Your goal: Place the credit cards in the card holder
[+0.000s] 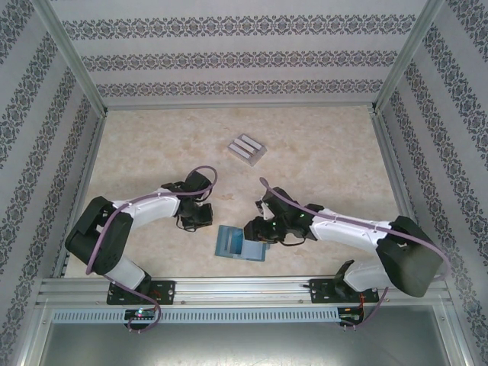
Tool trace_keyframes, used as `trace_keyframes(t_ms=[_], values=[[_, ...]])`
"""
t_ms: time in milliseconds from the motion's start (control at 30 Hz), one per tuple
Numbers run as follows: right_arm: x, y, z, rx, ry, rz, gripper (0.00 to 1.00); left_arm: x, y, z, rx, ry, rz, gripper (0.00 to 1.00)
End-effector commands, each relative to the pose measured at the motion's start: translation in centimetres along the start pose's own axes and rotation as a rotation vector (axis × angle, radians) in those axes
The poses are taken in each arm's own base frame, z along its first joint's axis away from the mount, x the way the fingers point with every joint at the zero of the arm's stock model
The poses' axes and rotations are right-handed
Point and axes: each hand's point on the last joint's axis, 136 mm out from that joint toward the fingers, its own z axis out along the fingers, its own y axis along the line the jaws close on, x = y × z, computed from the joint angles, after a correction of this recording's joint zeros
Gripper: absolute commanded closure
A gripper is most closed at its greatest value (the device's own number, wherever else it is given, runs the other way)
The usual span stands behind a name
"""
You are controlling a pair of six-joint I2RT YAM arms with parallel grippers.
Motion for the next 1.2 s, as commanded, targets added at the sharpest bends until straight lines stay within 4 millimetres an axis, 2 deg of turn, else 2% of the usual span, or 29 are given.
trace_keyframes(t_ms=[0, 100, 233, 500, 733, 1000, 1067, 1167], values=[[0.1, 0.5, 1.0, -0.003, 0.013, -0.008, 0.64, 1.3, 1.0, 0.4, 0.000, 0.039, 0.010, 0.90], [0.1, 1.7, 2.1, -0.017, 0.040, -0.031, 0.65, 2.7, -0.4, 0.9, 0.109, 0.091, 0.024, 0.85], [-0.1, 1.4, 3.1, 0.002, 0.060, -0.018, 0.75, 3.8, -0.6, 1.1, 0.133, 0.138, 0.041, 0.83], [-0.3, 1.4, 4.5, -0.004, 0.095, -0.037, 0.73, 5.6, -2.2, 1.8, 0.196, 0.206, 0.074, 0.85], [-0.6, 2.0, 5.1, -0.024, 0.103, -0.049, 0.75, 5.8, -2.1, 2.0, 0.187, 0.206, 0.087, 0.87], [-0.7, 3.1, 5.6, -0.070, 0.119, -0.056, 0.83, 5.9, -2.0, 2.2, 0.184, 0.210, 0.077, 0.91], [-0.6, 3.1, 5.8, -0.071, 0.125, -0.055, 0.86, 6.2, -1.7, 2.1, 0.174, 0.219, 0.073, 0.91], [-0.4, 3.1, 6.1, -0.073, 0.136, -0.049, 0.88, 7.0, -0.1, 1.8, 0.116, 0.219, 0.033, 0.89]])
